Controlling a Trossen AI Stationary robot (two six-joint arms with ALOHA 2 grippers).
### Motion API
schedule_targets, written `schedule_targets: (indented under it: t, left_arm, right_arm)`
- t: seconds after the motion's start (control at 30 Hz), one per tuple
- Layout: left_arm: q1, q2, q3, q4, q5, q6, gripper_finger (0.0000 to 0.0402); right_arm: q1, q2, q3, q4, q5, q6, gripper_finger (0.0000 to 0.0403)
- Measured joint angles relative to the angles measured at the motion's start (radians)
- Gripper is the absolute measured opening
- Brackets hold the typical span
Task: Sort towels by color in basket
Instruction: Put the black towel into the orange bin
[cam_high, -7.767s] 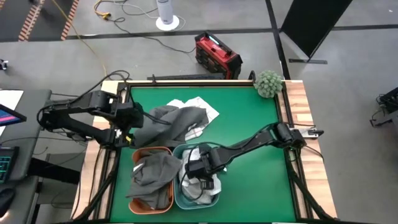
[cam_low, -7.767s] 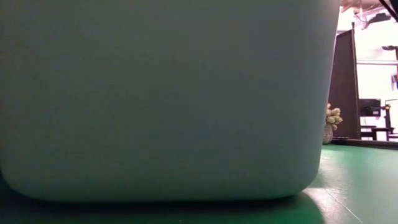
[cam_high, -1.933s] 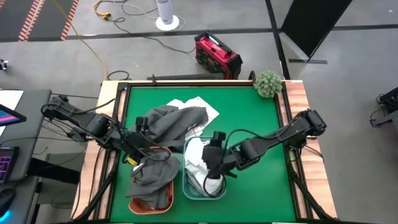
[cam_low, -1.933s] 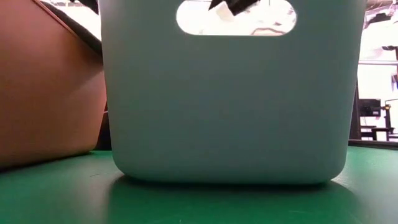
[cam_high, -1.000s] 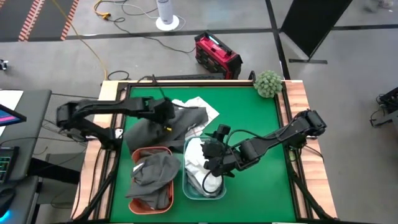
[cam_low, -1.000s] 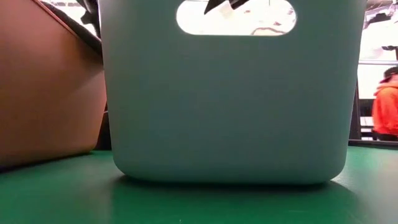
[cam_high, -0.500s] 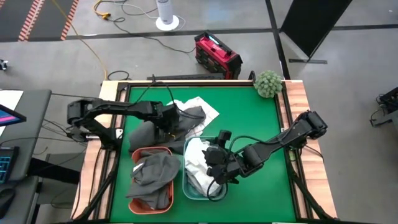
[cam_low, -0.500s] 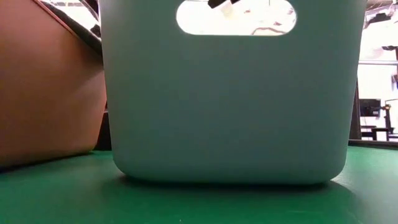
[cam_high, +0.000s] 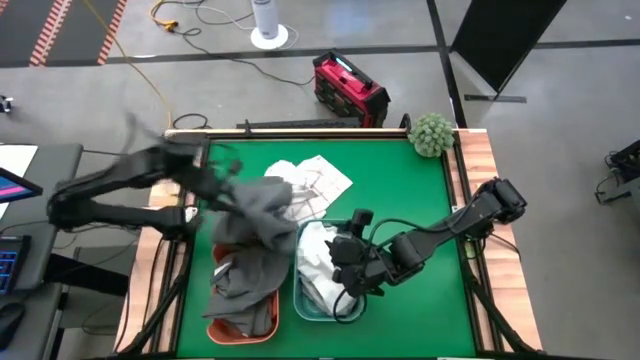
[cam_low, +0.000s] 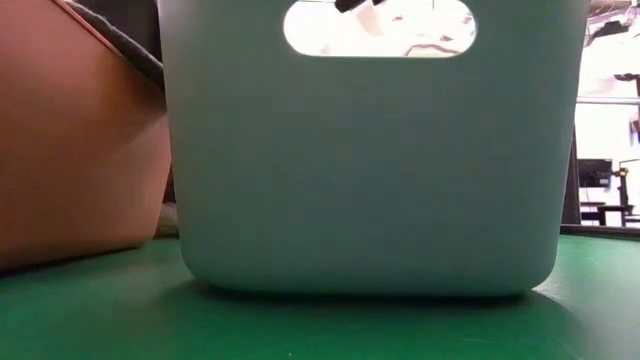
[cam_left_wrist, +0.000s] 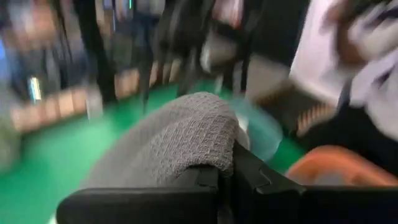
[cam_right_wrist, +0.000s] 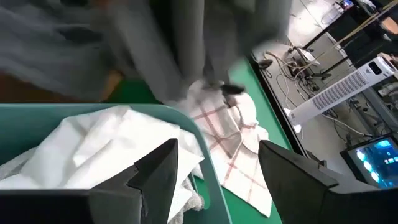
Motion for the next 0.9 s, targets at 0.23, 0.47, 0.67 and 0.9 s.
schedule_targets:
  t: [0.23, 0.47, 0.67, 0.9]
  left_arm:
    - [-0.027, -0.271, 0.001, 0.316, 0.076, -0.202, 0.0002]
    - [-0.060, -0.341, 0.002, 0.649, 0.062, -0.417, 0.0002]
    - [-0.080, -0.283, 0.001, 0.890, 0.036, -0.622, 0.0013]
    - [-0.132, -0.144, 0.001, 1.155, -0.020, -0.703, 0.0016]
  right_arm:
    - [-0.032, 0.000, 0.000, 0.002, 0.001, 0.017, 0.0255]
    - [-0.078, 0.000, 0.000, 0.004, 0.001, 0.045, 0.0255]
    - [-0.097, 0.000, -0.042, 0.017, -0.003, 0.046, 0.0255]
    - [-0.127, 0.000, -0.086, 0.019, -0.004, 0.053, 0.0255]
